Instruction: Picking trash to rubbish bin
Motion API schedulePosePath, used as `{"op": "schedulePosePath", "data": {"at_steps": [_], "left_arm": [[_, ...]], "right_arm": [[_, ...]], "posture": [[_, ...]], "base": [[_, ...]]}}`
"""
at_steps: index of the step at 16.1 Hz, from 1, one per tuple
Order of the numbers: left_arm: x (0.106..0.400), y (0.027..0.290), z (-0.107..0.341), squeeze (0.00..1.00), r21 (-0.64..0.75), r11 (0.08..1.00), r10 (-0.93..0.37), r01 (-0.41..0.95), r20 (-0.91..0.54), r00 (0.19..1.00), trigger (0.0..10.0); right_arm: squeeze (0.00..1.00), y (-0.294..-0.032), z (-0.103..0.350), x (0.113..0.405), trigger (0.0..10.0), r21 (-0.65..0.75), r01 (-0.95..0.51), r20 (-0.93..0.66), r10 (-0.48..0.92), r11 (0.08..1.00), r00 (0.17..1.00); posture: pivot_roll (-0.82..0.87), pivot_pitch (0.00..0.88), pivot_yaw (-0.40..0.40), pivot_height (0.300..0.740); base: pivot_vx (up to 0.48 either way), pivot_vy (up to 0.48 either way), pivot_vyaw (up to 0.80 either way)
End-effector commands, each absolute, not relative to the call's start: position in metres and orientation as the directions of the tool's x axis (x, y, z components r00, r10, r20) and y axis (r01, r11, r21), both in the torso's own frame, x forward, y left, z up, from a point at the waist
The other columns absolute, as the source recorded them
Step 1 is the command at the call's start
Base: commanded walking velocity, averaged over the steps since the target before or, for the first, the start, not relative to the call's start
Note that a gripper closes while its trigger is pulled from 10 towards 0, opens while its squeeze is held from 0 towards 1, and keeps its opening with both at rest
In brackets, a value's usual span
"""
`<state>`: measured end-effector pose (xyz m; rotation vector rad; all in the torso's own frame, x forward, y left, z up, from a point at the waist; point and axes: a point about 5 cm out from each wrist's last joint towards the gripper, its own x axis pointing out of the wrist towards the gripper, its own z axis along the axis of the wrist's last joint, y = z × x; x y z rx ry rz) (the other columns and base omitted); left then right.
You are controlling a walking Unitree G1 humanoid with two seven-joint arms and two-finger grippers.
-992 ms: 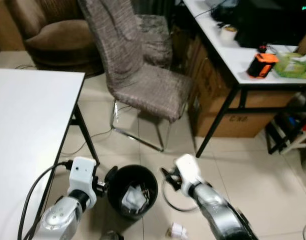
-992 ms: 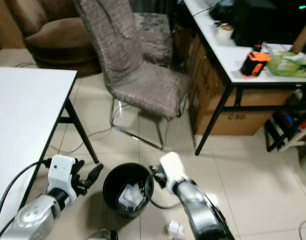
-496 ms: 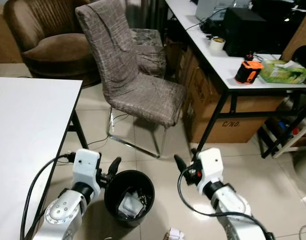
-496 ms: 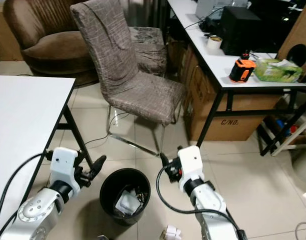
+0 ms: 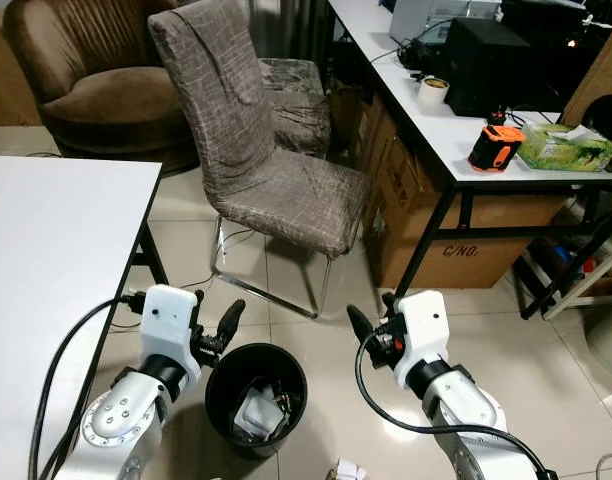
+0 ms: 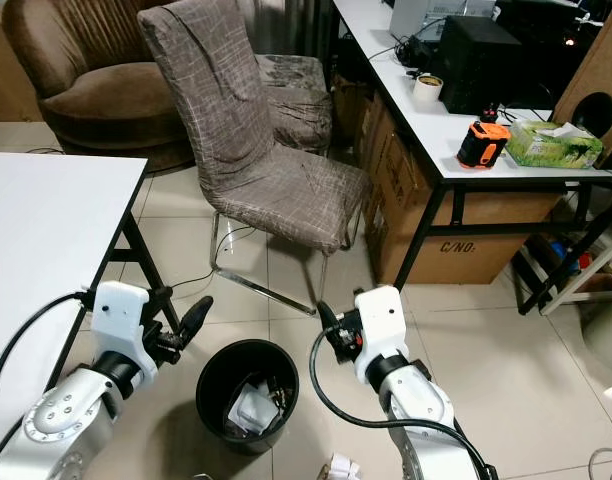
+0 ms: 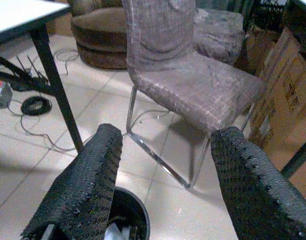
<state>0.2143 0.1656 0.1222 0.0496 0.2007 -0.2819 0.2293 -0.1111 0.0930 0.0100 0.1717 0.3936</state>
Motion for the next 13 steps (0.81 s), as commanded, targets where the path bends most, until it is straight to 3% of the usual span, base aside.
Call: {"op": "schedulePosePath", "data": {"at_steps": [1, 13], "left_arm": [[0.217, 0.165, 0.133, 0.00, 0.037, 0.959, -0.272, 0.282, -0.173, 0.946, 10.0], [0.229, 0.170, 0.159, 0.00, 0.074, 0.961, -0.258, 0.268, -0.118, 0.959, 10.0]], "right_arm": [[0.00, -0.110, 0.106, 0.233, 10.0, 0.043, -0.381, -0.112, 0.384, 0.923, 0.917], [0.00, -0.109, 0.126, 0.247, 10.0, 0.061, -0.372, -0.057, 0.376, 0.926, 0.925]], "posture": [[0.01, 0.000, -0.051, 0.740], [0.03, 0.000, -0.043, 0.740]], "base": [[0.000, 0.000, 0.00], [-0.307, 0.000, 0.00]]}}
